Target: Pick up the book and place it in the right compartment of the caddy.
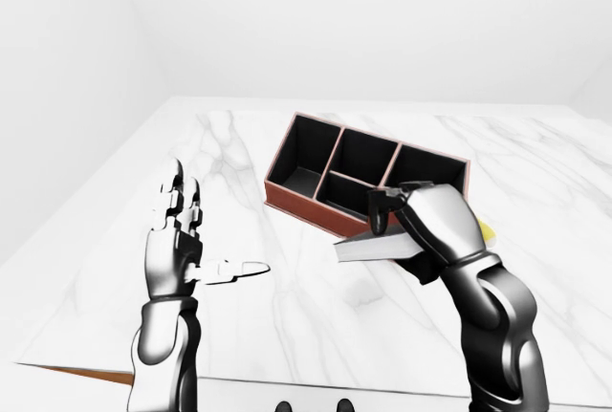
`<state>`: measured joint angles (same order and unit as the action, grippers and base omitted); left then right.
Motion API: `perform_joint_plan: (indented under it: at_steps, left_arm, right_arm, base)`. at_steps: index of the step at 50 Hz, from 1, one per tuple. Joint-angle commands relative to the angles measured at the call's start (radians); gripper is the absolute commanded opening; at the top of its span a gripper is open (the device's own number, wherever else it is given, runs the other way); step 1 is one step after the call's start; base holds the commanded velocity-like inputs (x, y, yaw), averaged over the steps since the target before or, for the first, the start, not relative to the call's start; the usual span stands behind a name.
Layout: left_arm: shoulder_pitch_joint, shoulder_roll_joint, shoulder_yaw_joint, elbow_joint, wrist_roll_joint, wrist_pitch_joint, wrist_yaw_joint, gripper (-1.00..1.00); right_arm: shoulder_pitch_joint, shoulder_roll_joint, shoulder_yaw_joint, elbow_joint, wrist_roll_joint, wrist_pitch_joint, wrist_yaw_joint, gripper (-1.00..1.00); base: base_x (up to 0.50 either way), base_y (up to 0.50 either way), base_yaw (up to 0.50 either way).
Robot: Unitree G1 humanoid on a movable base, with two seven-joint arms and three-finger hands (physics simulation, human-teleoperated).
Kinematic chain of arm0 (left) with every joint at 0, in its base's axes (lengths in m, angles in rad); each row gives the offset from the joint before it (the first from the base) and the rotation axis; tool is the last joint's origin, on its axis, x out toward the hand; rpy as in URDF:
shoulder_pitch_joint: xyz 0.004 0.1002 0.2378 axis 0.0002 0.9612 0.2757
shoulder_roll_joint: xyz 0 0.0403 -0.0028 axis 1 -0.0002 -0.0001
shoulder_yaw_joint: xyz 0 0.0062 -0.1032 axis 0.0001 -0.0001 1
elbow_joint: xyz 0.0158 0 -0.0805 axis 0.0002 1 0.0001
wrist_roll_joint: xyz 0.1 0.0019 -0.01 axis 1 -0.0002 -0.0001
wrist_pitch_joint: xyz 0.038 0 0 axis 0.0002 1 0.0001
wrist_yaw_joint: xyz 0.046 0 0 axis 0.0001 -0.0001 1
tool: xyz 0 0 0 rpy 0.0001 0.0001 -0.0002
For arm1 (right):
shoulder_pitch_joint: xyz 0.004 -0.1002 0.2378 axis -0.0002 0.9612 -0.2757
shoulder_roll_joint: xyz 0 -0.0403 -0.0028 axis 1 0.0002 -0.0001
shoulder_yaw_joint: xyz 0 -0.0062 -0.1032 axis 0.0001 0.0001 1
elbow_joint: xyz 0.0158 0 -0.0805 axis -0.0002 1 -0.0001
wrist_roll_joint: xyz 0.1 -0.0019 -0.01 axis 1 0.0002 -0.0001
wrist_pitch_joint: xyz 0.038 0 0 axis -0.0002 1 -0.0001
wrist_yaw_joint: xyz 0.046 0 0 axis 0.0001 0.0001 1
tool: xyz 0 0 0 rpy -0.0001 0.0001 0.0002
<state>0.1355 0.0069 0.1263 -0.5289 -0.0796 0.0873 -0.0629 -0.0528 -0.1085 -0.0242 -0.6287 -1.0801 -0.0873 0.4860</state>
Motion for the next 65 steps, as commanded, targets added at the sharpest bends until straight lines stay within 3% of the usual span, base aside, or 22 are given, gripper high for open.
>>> perform_joint_plan:
  at_steps: [1, 19, 31, 45, 61, 65]
  left_arm:
    - [0.002, -0.001, 0.008, -0.002, -0.005, 0.000, -0.006, 1.00]
    - [0.011, -0.003, 0.007, -0.024, -0.004, 0.000, -0.008, 1.00]
    - [0.010, -0.003, 0.007, 0.000, -0.001, 0.000, -0.010, 1.00]
    - [0.026, -0.006, 0.006, -0.068, -0.006, 0.000, -0.014, 1.00]
    - [0.019, -0.006, 0.016, -0.060, -0.012, 0.000, -0.024, 1.00]
    - [0.017, -0.005, 0.016, -0.059, -0.012, 0.000, -0.025, 1.00]
  right_arm:
    - [-0.089, 0.019, 0.011, -0.138, 0.071, 0.000, 0.067, -1.00]
    - [-0.371, 0.020, 0.029, -0.219, 0.117, 0.000, 0.191, -1.00]
    - [-0.603, -0.059, -0.020, -0.135, 0.147, 0.000, 0.212, -1.00]
    - [-0.817, -0.175, -0.057, 0.014, 0.141, 0.131, 0.212, -1.00]
    - [-0.933, -0.256, -0.076, 0.225, 0.088, 0.114, 0.212, -1.00]
    - [-0.952, -0.278, -0.083, 0.292, 0.085, 0.091, 0.212, -1.00]
  base:
    - [0.00, 0.00, 0.00]
    - [0.00, 0.00, 0.00]
    - [0.00, 0.00, 0.00]
    - [0.00, 0.00, 0.00]
    - [0.00, 0.00, 0.00]
    - [0.00, 0.00, 0.00]
